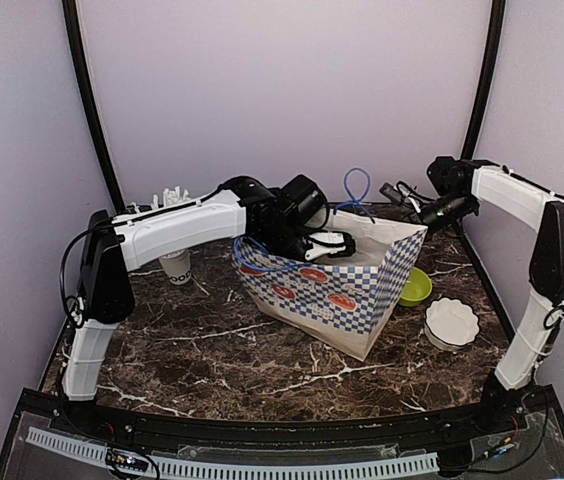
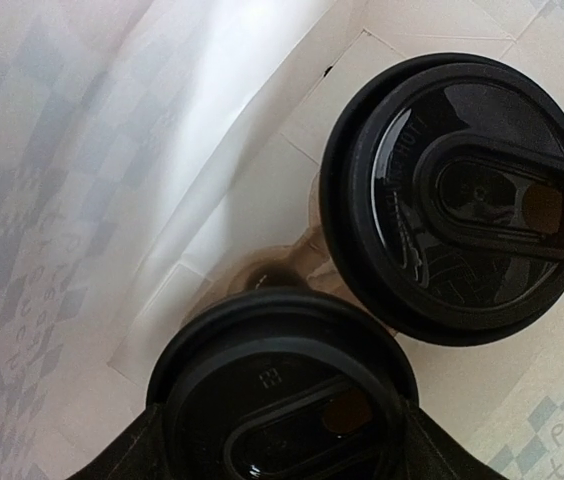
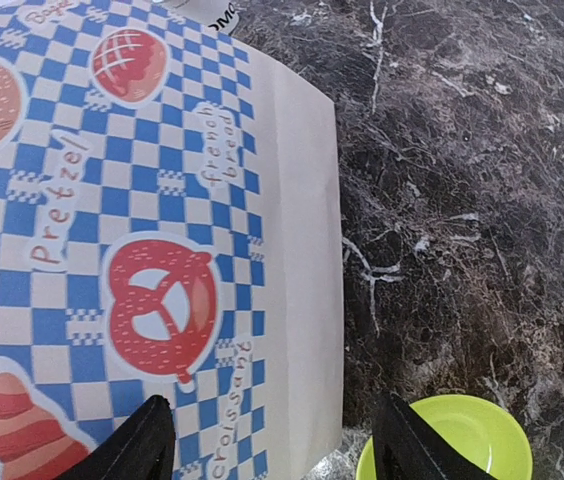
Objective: Pack the takeout coffee
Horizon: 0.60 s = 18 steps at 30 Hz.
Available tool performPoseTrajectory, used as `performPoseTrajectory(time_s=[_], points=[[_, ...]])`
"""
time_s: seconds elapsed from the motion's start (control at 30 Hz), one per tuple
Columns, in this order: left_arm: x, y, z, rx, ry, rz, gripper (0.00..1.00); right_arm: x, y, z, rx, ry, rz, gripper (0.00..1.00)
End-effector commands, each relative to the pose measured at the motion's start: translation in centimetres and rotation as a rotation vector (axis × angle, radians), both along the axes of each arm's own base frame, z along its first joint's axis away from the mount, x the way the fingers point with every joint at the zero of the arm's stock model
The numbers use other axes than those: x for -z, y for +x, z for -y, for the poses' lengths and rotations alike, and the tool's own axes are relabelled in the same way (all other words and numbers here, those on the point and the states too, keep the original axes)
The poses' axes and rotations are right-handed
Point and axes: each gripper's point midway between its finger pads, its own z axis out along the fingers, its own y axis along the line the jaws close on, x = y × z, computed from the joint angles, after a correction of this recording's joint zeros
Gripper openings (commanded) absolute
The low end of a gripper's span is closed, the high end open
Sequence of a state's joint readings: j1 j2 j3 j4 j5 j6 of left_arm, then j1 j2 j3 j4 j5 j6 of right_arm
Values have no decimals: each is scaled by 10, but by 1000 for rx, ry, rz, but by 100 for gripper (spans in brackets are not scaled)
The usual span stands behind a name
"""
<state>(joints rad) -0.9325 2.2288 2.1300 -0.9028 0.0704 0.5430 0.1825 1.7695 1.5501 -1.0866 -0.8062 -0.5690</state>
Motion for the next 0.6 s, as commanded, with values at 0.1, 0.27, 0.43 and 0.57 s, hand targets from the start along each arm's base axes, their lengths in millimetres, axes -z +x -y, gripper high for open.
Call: performPoseTrajectory(time_s=[0.1,0.27,0.43,0.57], points=[[18,-74,-38,-31,117,-263,35,6,17,-2,43,-4,-14,68],[16,-95,-42,-23,125,-290,40,6,12,-1,34,-8,-24,67],[-17,-71,-26,-35,56,-133,59,6,9,-1,38,-1,-36,68],[-71,-61,-10,-38,-80,-45,74,2,6,-1,38,0,-36,68]])
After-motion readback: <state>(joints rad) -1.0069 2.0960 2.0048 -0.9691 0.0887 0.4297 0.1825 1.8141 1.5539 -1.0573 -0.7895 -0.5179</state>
